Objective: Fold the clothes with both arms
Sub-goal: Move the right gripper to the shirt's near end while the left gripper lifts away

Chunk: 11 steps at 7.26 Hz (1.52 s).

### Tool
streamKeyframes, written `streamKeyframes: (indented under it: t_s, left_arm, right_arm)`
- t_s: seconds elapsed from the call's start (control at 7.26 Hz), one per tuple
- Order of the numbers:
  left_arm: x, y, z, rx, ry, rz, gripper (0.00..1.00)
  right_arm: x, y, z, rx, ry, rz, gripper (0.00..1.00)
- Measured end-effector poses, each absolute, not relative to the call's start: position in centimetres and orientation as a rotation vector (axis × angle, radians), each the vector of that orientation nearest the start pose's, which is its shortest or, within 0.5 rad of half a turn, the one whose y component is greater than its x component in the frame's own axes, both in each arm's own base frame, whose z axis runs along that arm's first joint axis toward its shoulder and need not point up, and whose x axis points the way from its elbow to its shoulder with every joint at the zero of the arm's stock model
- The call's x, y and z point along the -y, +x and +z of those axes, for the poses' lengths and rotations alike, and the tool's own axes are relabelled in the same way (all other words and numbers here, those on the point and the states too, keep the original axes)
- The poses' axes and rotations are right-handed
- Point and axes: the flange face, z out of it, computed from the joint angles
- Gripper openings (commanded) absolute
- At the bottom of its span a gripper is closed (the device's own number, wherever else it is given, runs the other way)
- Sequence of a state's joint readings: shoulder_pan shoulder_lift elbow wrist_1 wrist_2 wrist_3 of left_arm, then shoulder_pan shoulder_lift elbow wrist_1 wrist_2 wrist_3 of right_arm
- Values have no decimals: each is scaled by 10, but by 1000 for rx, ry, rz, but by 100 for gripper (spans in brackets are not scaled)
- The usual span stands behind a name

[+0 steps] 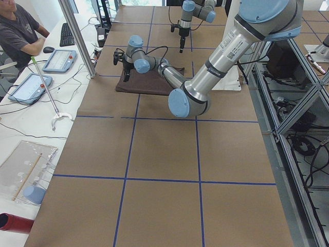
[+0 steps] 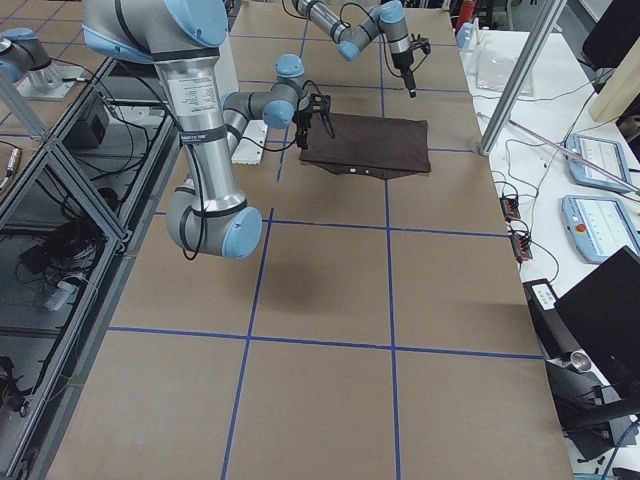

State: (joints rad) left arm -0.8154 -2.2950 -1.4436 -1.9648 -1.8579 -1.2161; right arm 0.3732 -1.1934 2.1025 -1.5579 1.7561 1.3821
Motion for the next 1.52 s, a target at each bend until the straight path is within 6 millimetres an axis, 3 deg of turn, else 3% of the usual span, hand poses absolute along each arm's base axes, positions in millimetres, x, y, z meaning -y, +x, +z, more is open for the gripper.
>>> streamKeyframes:
  t_s: [0.41, 0.69, 0.83, 1.52]
  left_arm:
    - [549, 388, 254, -995, 309, -247, 100]
    - [538, 385, 262, -995, 301, -239, 100]
    - [536, 385, 262, -998, 295, -238, 100]
    - [533, 384, 261, -1008, 286, -240, 100]
  right_arm:
    - [328, -525, 217, 824, 79, 46, 100]
    - [337, -576, 218, 720, 54, 17, 100]
    - [331, -591, 222, 675, 41, -4, 100]
    - [311, -608, 245, 554, 3, -83, 100]
